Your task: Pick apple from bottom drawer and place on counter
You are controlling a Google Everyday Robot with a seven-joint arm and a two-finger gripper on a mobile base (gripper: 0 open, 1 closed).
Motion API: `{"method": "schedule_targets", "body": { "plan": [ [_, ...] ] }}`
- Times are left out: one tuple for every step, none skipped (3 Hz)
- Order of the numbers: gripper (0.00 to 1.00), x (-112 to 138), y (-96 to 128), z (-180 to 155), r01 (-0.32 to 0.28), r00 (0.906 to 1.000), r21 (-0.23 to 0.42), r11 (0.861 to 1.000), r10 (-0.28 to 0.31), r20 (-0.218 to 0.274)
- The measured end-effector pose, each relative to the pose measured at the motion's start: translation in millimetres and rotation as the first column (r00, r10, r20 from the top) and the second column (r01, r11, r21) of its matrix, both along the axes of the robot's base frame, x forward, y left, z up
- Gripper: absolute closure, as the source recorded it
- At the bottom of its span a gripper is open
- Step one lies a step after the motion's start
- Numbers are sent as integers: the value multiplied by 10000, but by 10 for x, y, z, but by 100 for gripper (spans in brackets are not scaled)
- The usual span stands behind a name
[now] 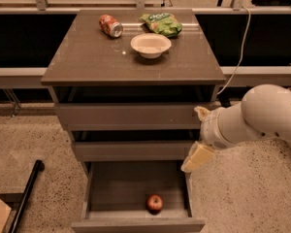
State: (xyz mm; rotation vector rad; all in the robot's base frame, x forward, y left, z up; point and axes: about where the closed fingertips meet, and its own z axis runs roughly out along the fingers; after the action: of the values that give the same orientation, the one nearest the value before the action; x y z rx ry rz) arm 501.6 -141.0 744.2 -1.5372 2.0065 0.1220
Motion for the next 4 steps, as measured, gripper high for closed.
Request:
{"method": "schedule_targets", "body": {
  "plan": [
    [0,34,2,-12,49,10000,39,10000,-49,79],
    [0,51,130,-293,20,9999,-131,9999,-21,-108],
    [0,59,280,-790,-221,9995,131,9997,224,-217],
    [0,63,270,-1391,-778,9956,427,9961,799,-499]
  ]
}}
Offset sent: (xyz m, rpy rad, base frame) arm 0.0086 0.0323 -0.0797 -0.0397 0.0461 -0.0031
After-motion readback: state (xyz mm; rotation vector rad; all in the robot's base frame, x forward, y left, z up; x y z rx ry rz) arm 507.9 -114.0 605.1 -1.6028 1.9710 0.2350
